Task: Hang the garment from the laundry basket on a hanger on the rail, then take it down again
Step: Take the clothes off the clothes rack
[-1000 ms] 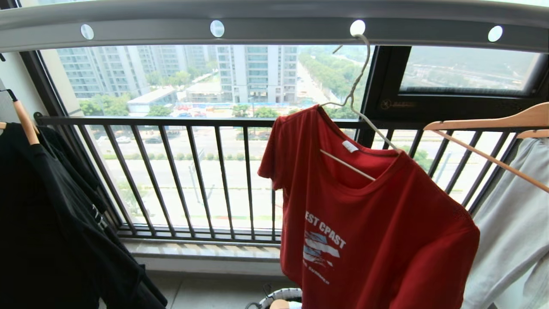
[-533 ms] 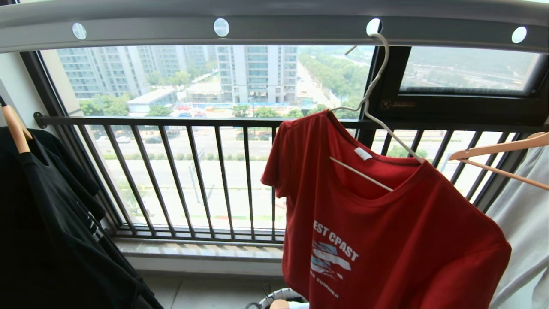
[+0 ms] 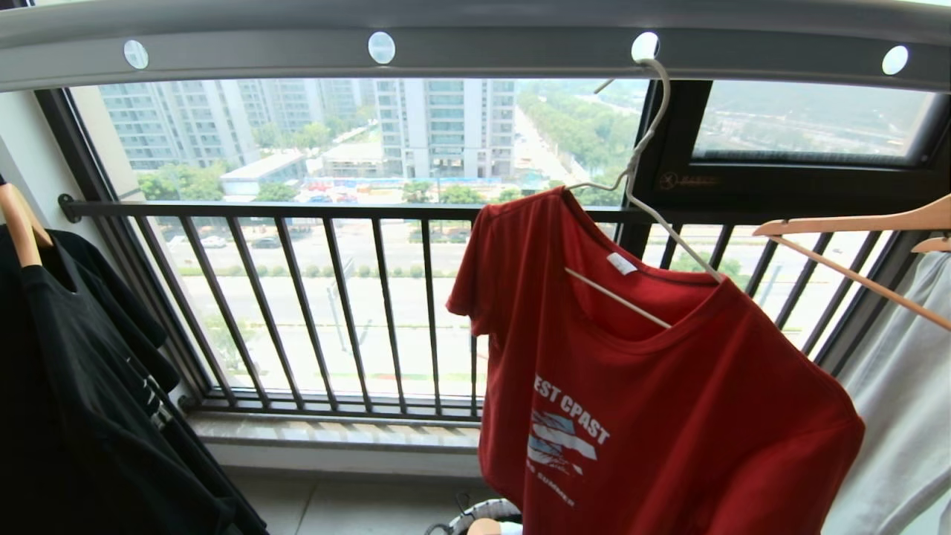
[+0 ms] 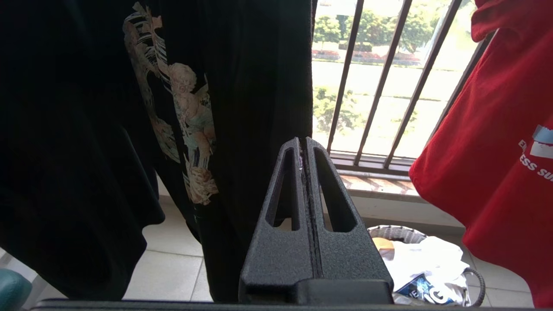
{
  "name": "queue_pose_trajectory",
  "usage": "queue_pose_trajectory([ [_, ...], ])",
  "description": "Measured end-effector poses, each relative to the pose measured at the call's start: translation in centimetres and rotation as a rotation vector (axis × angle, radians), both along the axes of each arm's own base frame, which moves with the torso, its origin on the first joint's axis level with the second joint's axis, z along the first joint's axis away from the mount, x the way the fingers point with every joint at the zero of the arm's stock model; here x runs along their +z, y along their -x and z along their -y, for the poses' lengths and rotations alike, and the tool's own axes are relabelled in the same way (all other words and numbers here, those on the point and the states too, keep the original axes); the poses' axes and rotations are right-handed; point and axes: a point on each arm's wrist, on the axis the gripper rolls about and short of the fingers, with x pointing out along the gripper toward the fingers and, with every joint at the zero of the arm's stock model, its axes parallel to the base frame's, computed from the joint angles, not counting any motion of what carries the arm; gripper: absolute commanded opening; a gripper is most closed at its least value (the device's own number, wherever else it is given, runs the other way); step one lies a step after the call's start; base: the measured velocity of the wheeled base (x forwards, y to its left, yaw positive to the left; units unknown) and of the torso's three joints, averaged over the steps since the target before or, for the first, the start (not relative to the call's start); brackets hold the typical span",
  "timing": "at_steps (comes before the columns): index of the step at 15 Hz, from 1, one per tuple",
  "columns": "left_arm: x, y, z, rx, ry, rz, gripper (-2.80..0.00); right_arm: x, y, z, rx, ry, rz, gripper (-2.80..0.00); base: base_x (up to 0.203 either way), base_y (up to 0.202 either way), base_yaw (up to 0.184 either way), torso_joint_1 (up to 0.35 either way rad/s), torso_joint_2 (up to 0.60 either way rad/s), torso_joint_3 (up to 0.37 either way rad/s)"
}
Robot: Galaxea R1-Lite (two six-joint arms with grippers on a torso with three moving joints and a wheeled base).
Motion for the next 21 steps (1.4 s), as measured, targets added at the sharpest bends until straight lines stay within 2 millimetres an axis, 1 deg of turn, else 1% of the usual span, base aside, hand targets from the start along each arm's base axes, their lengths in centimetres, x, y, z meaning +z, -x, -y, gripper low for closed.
queue_pose_trajectory([
  [21, 0.0, 0.0, 0.0, -0.001, 0.0, 0.0, -2.8, 0.0, 0.0, 0.0, 0.0, 0.0, 0.0, -2.8, 0.0, 0.0, 0.0, 0.0, 0.0, 0.0],
])
